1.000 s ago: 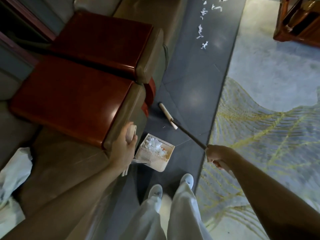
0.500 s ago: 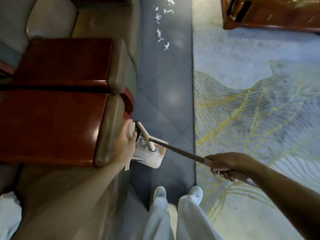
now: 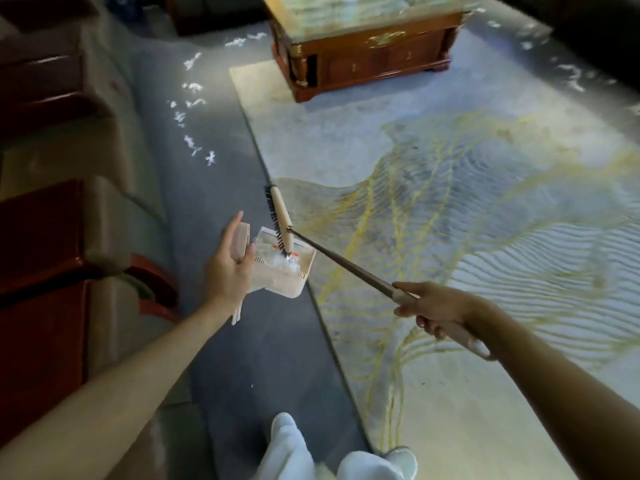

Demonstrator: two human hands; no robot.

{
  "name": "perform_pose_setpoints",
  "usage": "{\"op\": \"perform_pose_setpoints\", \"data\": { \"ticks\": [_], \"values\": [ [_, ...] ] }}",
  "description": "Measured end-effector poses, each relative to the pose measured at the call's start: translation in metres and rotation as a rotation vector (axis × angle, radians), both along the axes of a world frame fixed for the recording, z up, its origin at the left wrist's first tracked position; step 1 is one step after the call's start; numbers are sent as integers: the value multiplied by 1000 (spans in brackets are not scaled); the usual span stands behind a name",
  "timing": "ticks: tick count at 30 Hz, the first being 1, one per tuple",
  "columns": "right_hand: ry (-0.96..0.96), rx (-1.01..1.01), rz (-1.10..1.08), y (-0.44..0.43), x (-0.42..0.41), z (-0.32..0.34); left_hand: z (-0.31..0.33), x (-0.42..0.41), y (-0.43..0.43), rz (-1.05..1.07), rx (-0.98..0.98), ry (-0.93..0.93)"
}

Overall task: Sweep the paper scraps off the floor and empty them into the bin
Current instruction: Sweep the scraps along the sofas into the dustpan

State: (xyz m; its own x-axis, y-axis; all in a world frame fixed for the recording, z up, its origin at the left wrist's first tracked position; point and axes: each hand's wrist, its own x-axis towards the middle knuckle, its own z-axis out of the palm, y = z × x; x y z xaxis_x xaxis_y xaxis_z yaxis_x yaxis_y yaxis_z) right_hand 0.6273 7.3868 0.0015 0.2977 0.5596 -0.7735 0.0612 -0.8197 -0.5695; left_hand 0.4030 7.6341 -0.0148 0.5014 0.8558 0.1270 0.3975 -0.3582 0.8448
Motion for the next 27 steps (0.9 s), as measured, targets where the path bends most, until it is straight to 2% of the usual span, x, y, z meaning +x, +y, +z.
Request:
{"op": "perform_pose_setpoints", "data": {
  "ticks": [7,12,18,22,27],
  "values": [
    [-28,137,-352,-177,68,20,37,159,-130,-196,90,-126],
    [-52,215,-559,-308,113,34,49,280,-236,-323,25,-190],
    [-149,301,-817,-437,178,43,55,437,-378,-571,-44,-232],
    [-215,306,-982,-533,242,47,60,547,-477,-682,-44,-306],
    [-303,277,-1224,-656,321,59,71,680,-609,-937,-57,-282]
  ]
}}
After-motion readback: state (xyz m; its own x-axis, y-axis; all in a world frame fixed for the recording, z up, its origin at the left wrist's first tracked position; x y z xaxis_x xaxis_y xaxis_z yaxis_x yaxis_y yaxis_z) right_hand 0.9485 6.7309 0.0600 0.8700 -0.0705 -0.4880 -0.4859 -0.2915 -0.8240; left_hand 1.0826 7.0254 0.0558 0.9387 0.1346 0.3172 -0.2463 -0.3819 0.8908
